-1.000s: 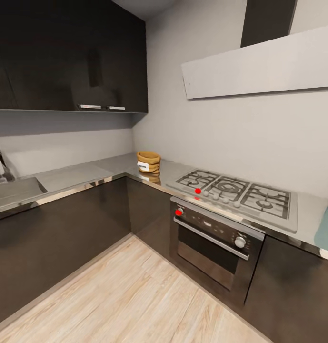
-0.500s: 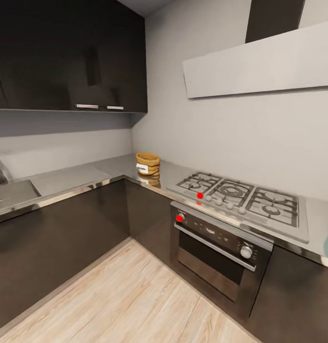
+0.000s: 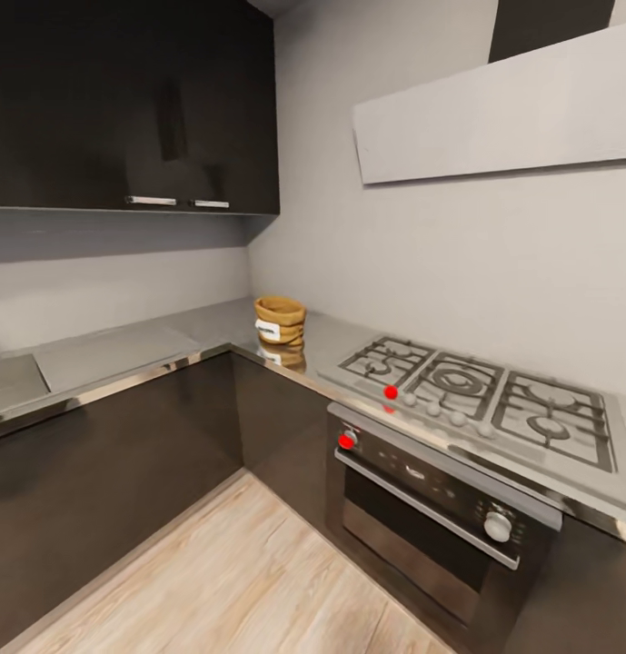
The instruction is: In the kitchen, take the popcorn bag from the countertop, put it into the microwave, and heat it until the popcorn is cooked so the cooked popcorn ends up inside the bag.
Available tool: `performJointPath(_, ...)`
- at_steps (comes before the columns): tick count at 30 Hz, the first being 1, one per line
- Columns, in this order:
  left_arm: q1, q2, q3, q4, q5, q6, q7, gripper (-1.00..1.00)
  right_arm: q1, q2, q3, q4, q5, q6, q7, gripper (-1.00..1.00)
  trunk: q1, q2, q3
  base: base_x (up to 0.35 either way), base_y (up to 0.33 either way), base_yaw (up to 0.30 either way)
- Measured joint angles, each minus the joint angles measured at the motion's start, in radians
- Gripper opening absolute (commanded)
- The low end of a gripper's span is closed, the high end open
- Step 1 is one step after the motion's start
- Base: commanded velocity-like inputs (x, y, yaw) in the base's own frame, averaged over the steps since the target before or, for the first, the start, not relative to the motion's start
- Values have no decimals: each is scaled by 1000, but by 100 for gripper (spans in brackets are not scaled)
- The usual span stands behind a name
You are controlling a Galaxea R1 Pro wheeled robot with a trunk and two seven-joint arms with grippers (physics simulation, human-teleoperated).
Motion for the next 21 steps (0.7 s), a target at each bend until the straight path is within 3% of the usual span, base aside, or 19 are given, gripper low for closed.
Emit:
performJointPath(12,0,0,1,0,-1,-2,-5,100,0,0,0,0,0,0,-1,100,0,0,0,325,0,234)
performJointPath(21,0,0,1,0,-6,-5,-6,100,-1,-3,-1,0,-1,-1,-2,100,0,0,0,323,102,18)
